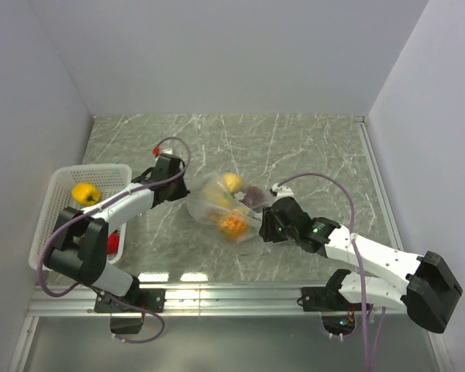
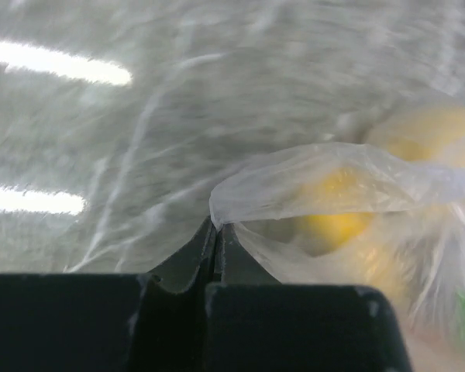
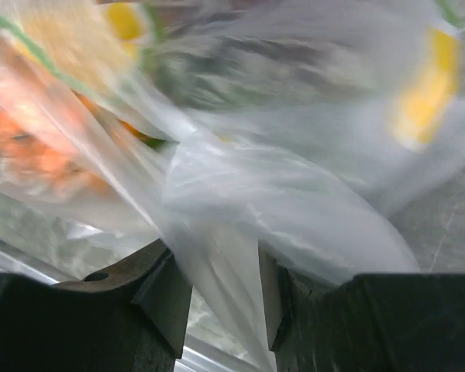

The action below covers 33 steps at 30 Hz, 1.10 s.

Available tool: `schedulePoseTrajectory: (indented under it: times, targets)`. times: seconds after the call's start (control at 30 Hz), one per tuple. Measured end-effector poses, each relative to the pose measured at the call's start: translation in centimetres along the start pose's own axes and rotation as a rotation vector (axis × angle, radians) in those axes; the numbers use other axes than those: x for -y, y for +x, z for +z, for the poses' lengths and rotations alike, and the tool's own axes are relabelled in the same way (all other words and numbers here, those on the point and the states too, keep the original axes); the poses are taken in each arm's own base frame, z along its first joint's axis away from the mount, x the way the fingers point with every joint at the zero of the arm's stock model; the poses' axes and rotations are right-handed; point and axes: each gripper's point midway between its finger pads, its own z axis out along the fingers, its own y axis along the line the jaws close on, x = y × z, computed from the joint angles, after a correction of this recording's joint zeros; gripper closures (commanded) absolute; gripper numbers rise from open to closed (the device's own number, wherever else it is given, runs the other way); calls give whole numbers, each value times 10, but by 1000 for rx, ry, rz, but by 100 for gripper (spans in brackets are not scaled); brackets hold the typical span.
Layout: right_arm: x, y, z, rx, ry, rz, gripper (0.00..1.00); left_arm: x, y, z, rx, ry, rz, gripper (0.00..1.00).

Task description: Untie the knot of the plastic bag and take out the fruit

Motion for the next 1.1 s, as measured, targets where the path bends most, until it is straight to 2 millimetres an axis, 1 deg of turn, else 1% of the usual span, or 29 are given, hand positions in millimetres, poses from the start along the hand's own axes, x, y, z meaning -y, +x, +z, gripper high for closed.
schedulePoseTrajectory:
  times: [0.03, 0.07, 0.13, 0.17, 0.27, 0.33, 0.37, 0.4, 0.47, 0.5, 0.57, 0.6, 0.67, 0.7, 0.77, 0.83, 0.87, 0.93, 0.97, 1.03, 1.1]
  targets:
    - [3, -5, 1, 12, -1, 33, 56, -14, 5, 5, -21, -15, -81, 99]
    - [8, -9, 3, 24, 8, 64, 57, -23, 10, 7, -38, -26, -136, 100]
    - [24, -17, 6, 51, 36, 126, 57, -29, 11, 9, -54, -25, -214, 99]
    - [33, -21, 8, 61, 54, 154, 57, -26, 8, 8, -49, -10, -235, 99]
    - [57, -34, 15, 82, 115, 204, 56, -11, -4, -1, -21, 60, -258, 93]
    - [67, -44, 23, 77, 151, 209, 56, 0, -16, -12, 13, 120, -264, 85]
    - [69, -50, 26, 73, 162, 205, 56, 7, -24, -21, 39, 160, -265, 82]
    - [71, -59, 30, 74, 176, 195, 56, 12, -29, -30, 58, 191, -264, 73]
    - [68, -85, 36, 98, 182, 165, 55, 21, -38, -50, 99, 257, -255, 61]
    - [64, -101, 37, 122, 174, 147, 54, 26, -41, -61, 117, 290, -247, 51]
    - [56, -129, 33, 174, 154, 111, 50, 38, -41, -82, 148, 351, -215, 43]
    - [52, -142, 29, 204, 142, 94, 49, 44, -38, -92, 155, 377, -195, 33]
    - [45, -162, 16, 256, 120, 56, 46, 57, -27, -117, 166, 438, -138, 24]
    - [41, -168, 9, 277, 107, 38, 46, 61, -22, -127, 168, 461, -111, 23]
    - [36, -172, -10, 307, 89, 9, 45, 69, -15, -149, 184, 505, -59, 21]
    - [27, -174, -30, 337, 62, -5, 43, 69, -13, -161, 198, 510, -7, 20]
    - [22, -175, -37, 346, 48, -8, 41, 69, -14, -164, 196, 499, 17, 20]
    - [10, -178, -52, 371, 19, 16, 39, 73, -25, -169, 210, 478, 68, 19]
    - [5, -180, -58, 384, 10, 37, 34, 77, -31, -170, 208, 461, 96, 19]
    - [-1, -181, -62, 401, 1, 101, 29, 88, -48, -172, 228, 437, 145, 19]
    - [-1, -181, -61, 404, 7, 169, 26, 97, -64, -179, 249, 415, 177, 18]
